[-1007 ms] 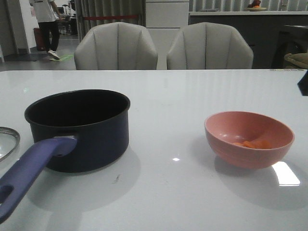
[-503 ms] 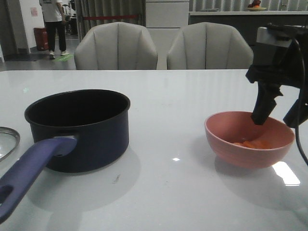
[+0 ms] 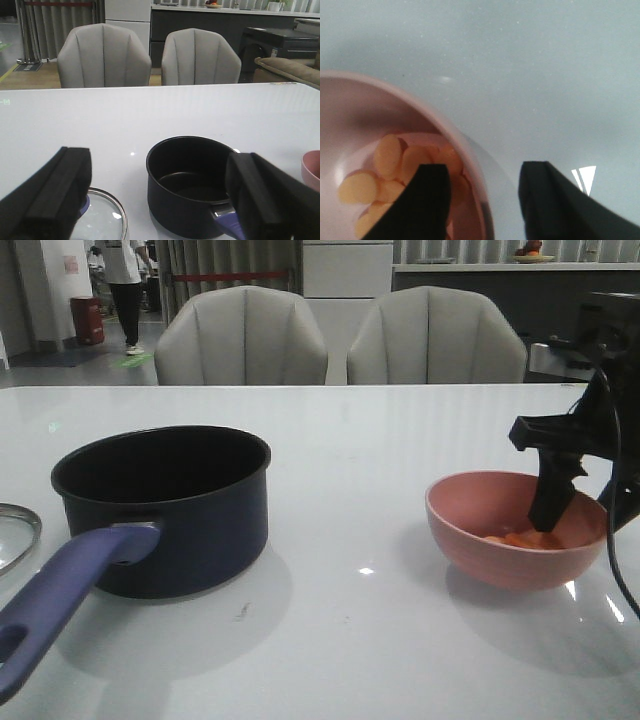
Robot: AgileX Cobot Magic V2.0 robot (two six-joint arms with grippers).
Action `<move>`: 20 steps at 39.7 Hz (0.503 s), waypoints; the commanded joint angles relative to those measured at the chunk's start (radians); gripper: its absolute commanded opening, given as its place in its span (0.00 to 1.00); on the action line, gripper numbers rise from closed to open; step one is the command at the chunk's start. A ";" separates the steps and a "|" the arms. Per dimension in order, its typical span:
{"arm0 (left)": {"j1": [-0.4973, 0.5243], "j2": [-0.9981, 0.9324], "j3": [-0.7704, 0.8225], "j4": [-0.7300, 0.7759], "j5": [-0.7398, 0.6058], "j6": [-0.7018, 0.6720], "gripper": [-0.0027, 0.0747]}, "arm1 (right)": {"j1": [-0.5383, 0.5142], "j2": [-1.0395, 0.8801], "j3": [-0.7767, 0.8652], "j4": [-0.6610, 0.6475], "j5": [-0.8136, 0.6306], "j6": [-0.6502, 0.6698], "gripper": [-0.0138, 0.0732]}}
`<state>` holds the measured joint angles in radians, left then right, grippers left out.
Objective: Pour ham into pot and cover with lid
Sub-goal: 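Lower the right gripper to the pink bowl rim and grasp it, then lift the pink bowl with the right gripper and carry it over the saucepan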
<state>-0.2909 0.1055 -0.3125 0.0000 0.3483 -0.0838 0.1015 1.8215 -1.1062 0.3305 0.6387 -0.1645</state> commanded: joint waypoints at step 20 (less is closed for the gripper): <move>-0.006 0.012 -0.029 -0.008 -0.081 -0.003 0.79 | 0.035 -0.291 -0.030 0.308 -0.075 -0.180 0.31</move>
<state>-0.2909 0.1055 -0.3125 0.0000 0.3483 -0.0838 0.1220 1.6085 -1.1062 0.5473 0.5959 -0.2751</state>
